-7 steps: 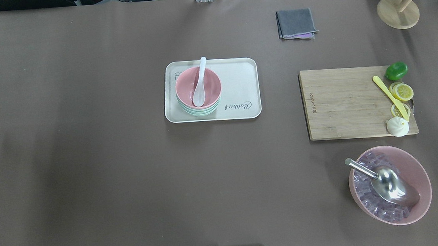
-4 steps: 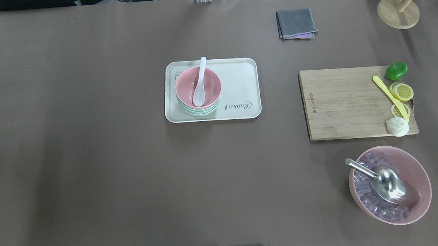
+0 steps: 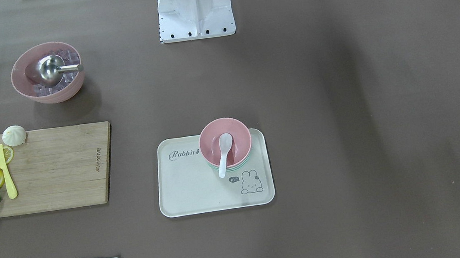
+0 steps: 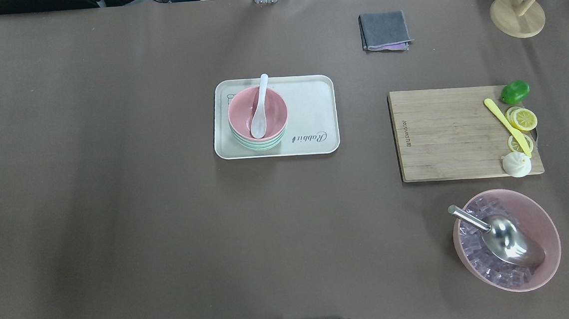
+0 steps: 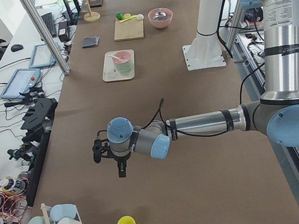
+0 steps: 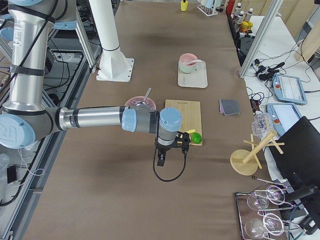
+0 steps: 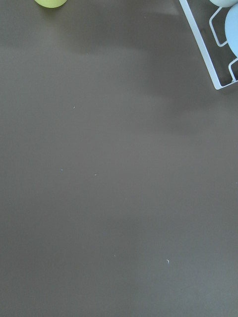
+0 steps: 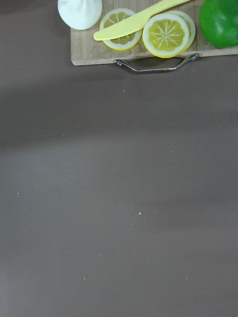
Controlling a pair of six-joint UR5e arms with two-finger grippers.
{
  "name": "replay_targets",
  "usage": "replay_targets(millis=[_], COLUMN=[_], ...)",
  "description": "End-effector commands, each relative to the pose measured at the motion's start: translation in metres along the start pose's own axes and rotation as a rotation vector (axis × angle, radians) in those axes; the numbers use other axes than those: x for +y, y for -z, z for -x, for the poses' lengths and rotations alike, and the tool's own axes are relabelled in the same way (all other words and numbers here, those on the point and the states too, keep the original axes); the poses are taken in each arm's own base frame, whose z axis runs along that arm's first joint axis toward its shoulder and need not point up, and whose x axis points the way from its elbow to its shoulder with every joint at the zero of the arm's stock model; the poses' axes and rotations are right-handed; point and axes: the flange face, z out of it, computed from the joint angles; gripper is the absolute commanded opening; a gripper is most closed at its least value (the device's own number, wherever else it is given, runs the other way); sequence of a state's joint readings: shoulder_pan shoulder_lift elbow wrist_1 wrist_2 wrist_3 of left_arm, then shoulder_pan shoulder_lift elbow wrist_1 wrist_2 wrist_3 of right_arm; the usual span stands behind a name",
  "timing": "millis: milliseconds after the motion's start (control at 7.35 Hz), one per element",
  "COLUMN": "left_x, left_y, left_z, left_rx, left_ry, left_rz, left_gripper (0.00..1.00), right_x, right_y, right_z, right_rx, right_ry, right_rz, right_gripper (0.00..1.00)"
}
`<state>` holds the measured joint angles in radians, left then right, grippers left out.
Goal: Stack pink bowl on green and place spoon
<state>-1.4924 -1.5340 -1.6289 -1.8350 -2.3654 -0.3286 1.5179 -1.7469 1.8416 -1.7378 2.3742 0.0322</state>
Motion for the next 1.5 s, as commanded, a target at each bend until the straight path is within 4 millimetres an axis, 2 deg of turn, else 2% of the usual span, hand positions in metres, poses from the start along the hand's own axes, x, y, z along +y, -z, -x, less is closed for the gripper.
replay_targets(millis=[0,408,681,1361], left_x=[0.010,0.006,0.006,0.004], left_y=[0.004,0.003,0.004,0.004], left_z=[0.002,0.002,0.002,0.000], left_rx=[-0.007,-0.016,-0.016,-0.015], left_ry=[-0.033,-0.033,-0.034,-0.036], left_rz=[0.015,0.012,0.011,0.009], left_gripper=[0.98,0.98,0.98,0.98], right_x=[0.000,-0.008,-0.031,-0.050], right_y=[0.002,0.000,-0.003,0.000], right_z=[0.002,0.001,-0.002,0.002], right_rx=[-0.002,0.001,0.001,0.001], right_ry=[-0.003,0.017,0.014,0.020], right_rz=[-0.011,-0.035,-0.031,-0.038], right_gripper=[1.00,1.00,1.00,1.00])
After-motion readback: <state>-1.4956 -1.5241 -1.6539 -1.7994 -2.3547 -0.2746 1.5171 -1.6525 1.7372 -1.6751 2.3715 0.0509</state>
